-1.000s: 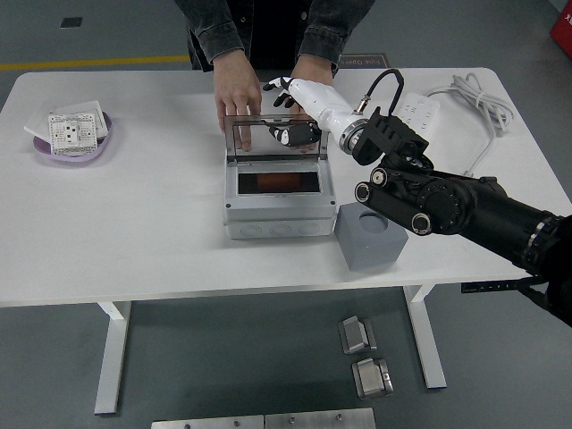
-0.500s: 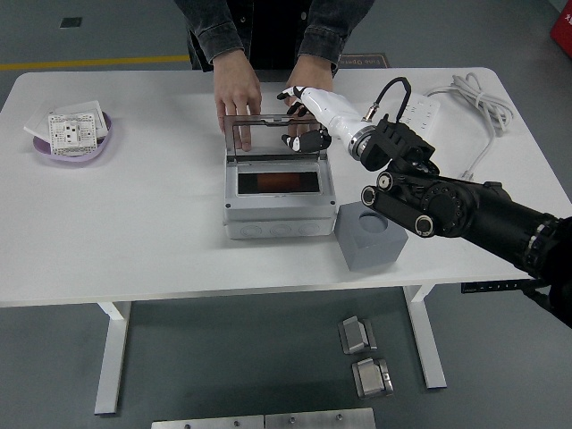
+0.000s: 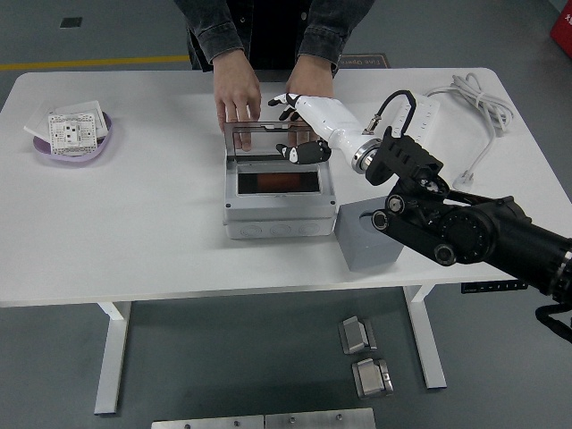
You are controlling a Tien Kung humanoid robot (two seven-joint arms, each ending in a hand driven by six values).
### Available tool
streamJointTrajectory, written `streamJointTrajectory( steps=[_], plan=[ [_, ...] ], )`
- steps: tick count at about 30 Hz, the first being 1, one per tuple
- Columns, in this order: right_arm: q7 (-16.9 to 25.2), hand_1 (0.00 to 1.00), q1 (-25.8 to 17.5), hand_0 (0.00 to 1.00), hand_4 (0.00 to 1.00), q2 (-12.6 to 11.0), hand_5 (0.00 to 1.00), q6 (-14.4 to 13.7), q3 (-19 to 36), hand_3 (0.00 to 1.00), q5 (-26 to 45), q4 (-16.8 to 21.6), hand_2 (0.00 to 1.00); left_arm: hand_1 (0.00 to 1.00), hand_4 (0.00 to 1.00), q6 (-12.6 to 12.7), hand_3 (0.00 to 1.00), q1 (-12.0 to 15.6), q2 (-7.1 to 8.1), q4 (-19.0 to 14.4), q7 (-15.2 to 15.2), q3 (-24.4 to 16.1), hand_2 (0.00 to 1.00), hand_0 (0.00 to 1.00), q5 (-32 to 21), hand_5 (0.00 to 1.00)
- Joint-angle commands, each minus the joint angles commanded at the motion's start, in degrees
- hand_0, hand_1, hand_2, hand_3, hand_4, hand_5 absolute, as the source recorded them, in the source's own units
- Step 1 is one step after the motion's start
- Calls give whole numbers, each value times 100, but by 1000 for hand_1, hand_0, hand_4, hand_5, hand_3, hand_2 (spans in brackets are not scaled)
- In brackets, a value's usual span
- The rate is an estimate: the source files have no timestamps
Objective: Pick up the cylinder from the cube,place it in the box,flap close box
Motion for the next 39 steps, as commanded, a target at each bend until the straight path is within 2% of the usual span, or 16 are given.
streamJointTrajectory(
  steps=[9, 22, 39],
  plan=[
    [-3, 693, -318, 758, 716, -164, 124, -26, 39, 834, -176, 263, 703, 709, 751, 3, 786, 15, -7, 11, -2, -13, 583, 710, 1, 295],
    [-105, 690, -720, 733, 714, -374, 136, -74, 309, 834, -518, 954, 703, 709, 750, 1, 786, 32, -11, 5, -5, -44, 583, 711, 8, 295],
    [-78, 684, -1132, 695, 707, -372, 135, -214, 160, 833, -436, 1186, 701, 709, 748, 1, 786, 51, -38, 13, -5, -22, 582, 711, -26, 293]
  ],
)
